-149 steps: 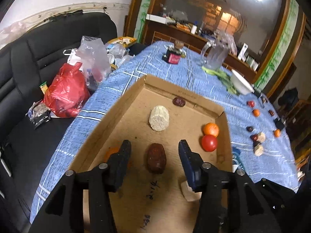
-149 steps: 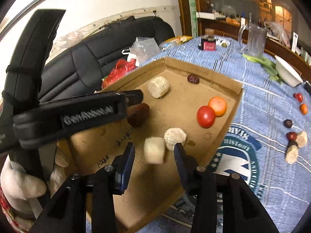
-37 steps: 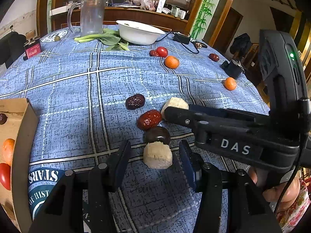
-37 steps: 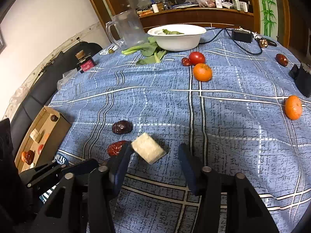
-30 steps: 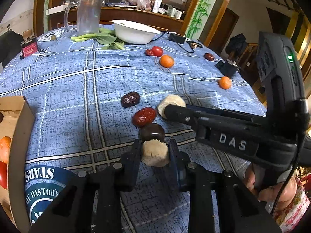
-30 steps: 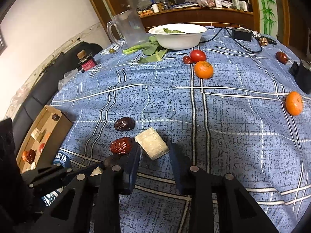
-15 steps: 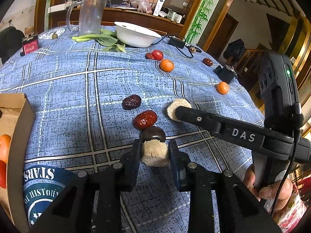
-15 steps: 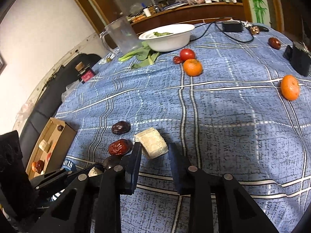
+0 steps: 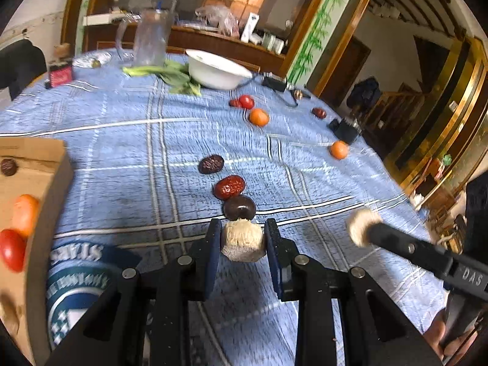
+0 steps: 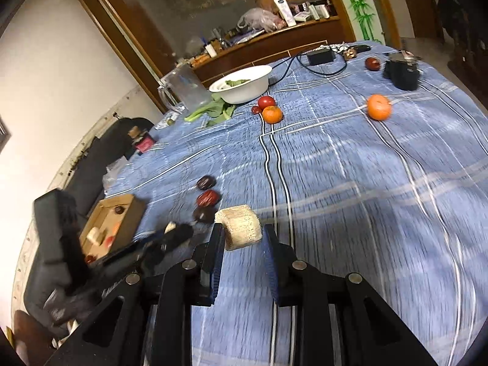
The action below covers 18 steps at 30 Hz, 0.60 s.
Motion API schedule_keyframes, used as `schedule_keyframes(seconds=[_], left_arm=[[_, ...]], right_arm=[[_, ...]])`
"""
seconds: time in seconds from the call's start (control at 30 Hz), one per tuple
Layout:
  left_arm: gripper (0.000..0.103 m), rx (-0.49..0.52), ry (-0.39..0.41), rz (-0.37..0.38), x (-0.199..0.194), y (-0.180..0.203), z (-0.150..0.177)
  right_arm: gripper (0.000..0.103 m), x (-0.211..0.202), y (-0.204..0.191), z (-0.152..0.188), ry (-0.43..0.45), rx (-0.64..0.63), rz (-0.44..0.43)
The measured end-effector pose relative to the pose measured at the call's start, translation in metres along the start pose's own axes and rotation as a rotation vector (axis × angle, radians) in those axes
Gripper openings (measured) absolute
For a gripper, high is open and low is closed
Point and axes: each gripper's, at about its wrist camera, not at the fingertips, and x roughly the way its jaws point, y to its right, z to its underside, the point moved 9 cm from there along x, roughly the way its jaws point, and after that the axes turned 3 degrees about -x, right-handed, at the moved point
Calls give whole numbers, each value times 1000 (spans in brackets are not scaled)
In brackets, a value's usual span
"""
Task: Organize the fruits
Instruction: 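Carry both white pieces into the tray and open both tools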
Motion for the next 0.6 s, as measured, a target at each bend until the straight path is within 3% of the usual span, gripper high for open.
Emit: schedule_keyframes(seconds=[0.17, 0.27, 0.47, 0.6], left_arm=[[27, -147, 48, 76, -61, -22, 12], [27, -191, 88, 7, -105, -54, 17], [28, -319, 188, -209, -183, -143, 28], [28, -386, 218, -220, -202, -177, 37]], right_arm=[[27, -19, -33, 17, 6, -23, -54], [25, -22, -67, 24, -5, -70, -102], [26, -13, -160, 39, -42, -241, -185], [26, 14, -182, 44, -73, -271, -168]])
